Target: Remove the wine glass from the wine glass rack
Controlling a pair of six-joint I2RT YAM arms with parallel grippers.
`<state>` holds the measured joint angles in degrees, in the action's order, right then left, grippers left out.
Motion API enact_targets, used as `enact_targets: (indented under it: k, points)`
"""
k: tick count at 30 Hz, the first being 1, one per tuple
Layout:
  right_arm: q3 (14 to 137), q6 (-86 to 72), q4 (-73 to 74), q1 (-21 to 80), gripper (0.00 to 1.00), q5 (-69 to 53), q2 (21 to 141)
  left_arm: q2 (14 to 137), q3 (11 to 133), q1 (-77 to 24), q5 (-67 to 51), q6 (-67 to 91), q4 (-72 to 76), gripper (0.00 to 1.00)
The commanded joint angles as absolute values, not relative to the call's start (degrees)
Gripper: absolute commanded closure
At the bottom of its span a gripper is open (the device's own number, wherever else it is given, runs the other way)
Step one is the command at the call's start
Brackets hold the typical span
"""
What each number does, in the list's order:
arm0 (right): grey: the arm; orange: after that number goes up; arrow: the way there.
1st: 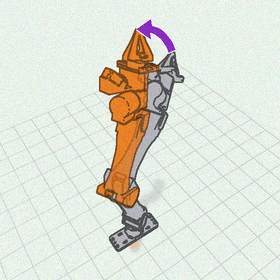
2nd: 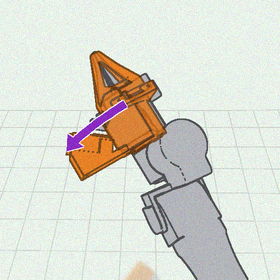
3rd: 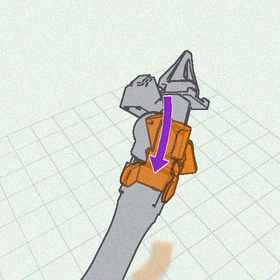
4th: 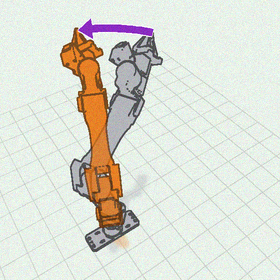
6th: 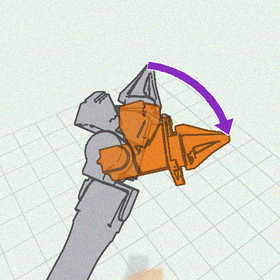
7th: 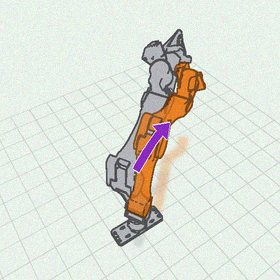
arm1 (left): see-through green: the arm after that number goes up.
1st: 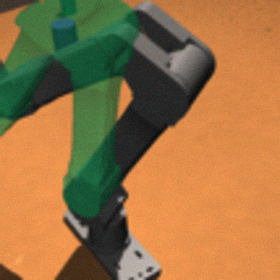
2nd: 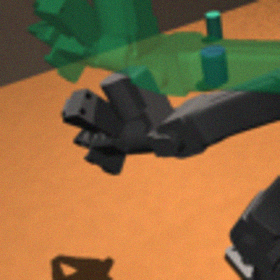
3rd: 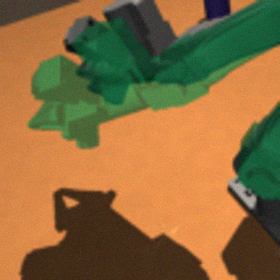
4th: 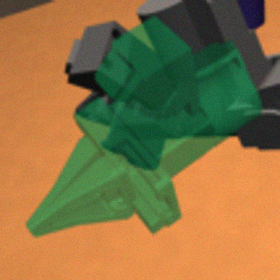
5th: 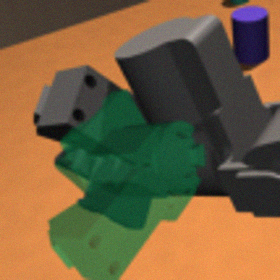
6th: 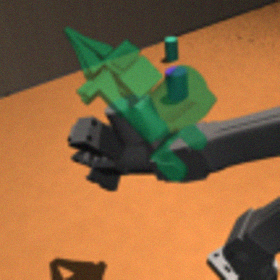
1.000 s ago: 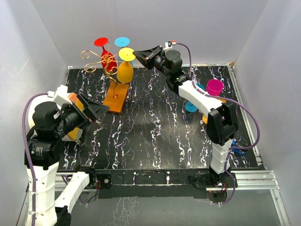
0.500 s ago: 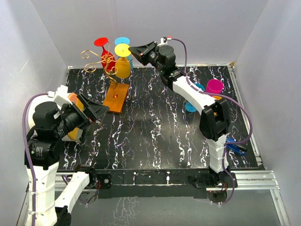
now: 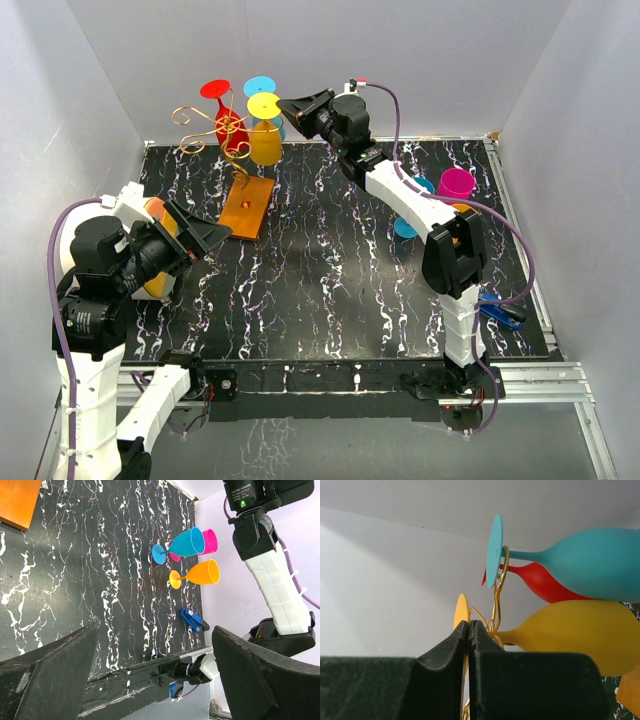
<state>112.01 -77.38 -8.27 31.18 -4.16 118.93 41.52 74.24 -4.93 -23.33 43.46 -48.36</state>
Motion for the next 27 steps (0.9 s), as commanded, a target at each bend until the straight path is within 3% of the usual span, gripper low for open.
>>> enact_targets:
  k: [1,18,27]
  points:
    - [115.0,-76.11,-8.86,30.9,1.0,-0.58,117.4,41.09,75.24,-4.53,-23.59,42.63,-49.13,0.05]
    - [100.91,-77.33,-12.49,26.04,1.0,-0.02,106.59,40.96,75.2,-4.48,-23.99,42.8,-49.5,0.05]
    - [88.26,-70.02,-12.97,21.67,1.0,-11.13,96.37,41.32,74.82,-4.48,-24.8,43.23,-48.86,0.05]
